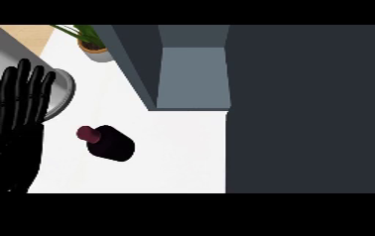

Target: Pick up the wine, place it into the cabinet and close the cabinet

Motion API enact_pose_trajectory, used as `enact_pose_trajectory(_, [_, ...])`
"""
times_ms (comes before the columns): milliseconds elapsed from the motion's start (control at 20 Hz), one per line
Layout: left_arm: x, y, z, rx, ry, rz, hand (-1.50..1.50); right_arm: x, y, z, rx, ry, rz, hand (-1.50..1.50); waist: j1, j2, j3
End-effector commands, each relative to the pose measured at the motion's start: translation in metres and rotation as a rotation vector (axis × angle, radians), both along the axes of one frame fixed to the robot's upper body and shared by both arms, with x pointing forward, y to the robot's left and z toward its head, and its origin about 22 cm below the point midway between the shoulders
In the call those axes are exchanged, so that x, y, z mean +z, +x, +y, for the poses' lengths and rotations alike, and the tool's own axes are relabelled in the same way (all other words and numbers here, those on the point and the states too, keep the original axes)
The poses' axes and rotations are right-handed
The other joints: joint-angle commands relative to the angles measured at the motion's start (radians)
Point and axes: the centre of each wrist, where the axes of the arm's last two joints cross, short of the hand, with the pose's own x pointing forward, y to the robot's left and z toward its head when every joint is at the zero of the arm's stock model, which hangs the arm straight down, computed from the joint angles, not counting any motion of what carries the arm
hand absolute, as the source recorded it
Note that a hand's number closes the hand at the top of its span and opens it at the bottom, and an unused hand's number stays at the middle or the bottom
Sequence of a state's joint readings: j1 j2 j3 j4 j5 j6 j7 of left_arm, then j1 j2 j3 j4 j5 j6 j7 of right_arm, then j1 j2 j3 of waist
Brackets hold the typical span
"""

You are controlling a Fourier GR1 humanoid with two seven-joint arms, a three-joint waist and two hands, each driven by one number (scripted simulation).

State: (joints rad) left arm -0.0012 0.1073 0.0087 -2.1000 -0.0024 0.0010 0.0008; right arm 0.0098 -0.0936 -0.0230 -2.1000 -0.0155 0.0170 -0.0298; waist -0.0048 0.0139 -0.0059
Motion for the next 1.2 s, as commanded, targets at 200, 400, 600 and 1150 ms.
enact_pose_trajectory(200, [0.000, 0.010, -0.009, -0.599, -0.004, -0.030, -1.50, 0.000, -0.014, -0.003, -0.004, -0.017, 0.025, -1.50, -0.031, -0.014, 0.002])
enact_pose_trajectory(400, [-0.020, 0.006, -0.004, -0.835, -0.055, 0.190, -1.50, -0.002, -0.027, 0.026, 0.245, 0.083, 0.155, -1.50, -0.020, -0.016, 0.003])
enact_pose_trajectory(600, [0.003, 0.006, 0.038, -0.923, -0.080, 0.213, -1.50, 0.014, -0.050, 0.024, 0.235, 0.098, 0.164, -1.50, -0.007, -0.018, 0.005])
enact_pose_trajectory(1150, [0.066, -0.013, 0.063, -0.938, -0.074, 0.274, -1.50, 0.074, -0.103, 0.043, 0.253, 0.102, 0.176, -1.50, 0.009, -0.018, 0.005])
